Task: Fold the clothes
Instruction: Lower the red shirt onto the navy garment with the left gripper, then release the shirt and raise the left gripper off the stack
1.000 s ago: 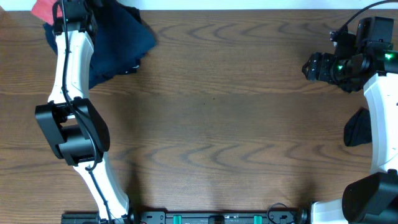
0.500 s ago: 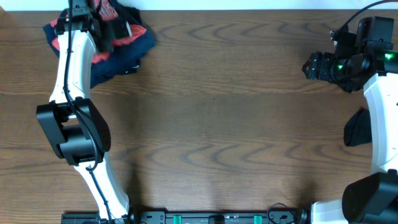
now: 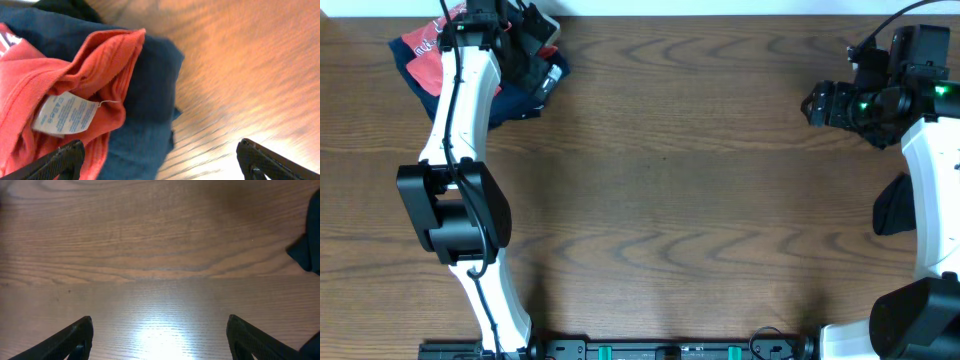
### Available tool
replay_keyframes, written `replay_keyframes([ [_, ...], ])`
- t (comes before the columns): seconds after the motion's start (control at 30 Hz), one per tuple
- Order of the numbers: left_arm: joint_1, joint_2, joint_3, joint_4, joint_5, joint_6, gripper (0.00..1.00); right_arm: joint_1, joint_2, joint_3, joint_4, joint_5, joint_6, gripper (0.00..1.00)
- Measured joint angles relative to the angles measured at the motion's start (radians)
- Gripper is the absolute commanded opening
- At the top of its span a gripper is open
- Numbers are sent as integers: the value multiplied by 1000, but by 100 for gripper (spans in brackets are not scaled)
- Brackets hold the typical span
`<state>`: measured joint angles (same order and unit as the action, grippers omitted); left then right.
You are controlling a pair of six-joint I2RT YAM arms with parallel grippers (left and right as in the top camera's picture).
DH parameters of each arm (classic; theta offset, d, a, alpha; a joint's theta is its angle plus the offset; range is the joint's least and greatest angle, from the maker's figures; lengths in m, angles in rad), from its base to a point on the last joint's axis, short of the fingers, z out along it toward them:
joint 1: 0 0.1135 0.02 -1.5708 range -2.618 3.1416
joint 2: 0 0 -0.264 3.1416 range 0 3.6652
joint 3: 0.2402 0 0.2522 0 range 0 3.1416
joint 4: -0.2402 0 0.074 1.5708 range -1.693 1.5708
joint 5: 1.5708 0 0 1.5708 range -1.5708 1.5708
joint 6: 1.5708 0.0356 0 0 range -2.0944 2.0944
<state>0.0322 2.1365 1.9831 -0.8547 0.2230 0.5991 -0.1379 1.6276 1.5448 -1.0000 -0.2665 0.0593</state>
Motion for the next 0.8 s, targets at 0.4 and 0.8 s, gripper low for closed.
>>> replay_keyframes([
  [0.4,45,-48,2,390,-128,-471,98,2,0,0,17,-3,0,84],
  [0.8,93,66,6,455,-406,-603,98,2,0,-17,40,-4,0,84],
])
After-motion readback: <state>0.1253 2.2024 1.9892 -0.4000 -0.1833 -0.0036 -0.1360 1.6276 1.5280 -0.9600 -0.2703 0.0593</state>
